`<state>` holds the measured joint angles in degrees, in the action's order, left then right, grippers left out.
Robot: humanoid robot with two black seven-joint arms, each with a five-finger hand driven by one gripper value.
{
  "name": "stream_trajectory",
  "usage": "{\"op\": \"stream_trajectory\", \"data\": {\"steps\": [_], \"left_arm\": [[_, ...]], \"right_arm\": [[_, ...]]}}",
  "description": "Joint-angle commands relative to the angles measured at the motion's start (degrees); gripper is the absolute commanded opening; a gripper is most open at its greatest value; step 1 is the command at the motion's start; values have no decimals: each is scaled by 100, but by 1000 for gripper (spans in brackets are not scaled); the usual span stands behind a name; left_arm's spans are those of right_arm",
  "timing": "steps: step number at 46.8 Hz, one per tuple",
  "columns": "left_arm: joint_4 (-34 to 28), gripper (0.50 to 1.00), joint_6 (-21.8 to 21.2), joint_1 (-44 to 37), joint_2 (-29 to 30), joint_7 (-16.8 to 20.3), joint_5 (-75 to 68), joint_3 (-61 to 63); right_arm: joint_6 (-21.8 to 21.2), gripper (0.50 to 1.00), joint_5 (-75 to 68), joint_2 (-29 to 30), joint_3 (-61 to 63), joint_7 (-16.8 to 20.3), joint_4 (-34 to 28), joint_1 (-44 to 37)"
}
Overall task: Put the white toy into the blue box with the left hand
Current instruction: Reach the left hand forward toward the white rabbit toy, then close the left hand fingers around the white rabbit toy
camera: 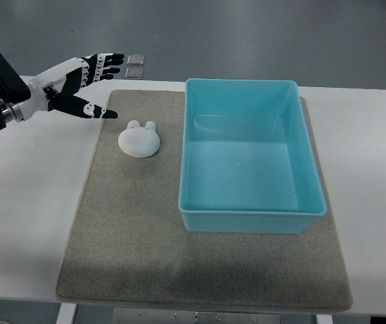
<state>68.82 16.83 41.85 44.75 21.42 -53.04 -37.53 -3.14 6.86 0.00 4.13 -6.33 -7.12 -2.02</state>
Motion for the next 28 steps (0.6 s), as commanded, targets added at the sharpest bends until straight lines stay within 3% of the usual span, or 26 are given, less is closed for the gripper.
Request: {"op": "stream_trajectory", "data": {"steps": [1,9,17,28], "left_arm": [[236,988,-5,8,113,-24,-241,1],[448,981,-110,104,175,-24,-1462,115],[421,979,-865,315,157,-33,-2570,676],[272,975,-1604,886,113,-50,-2659,1986]], "right_arm": [[-2,936,0,0,0,0,0,0],[-2,936,0,0,0,0,0,0],[-2,936,0,0,0,0,0,0],[-2,936,0,0,0,0,0,0]]}}
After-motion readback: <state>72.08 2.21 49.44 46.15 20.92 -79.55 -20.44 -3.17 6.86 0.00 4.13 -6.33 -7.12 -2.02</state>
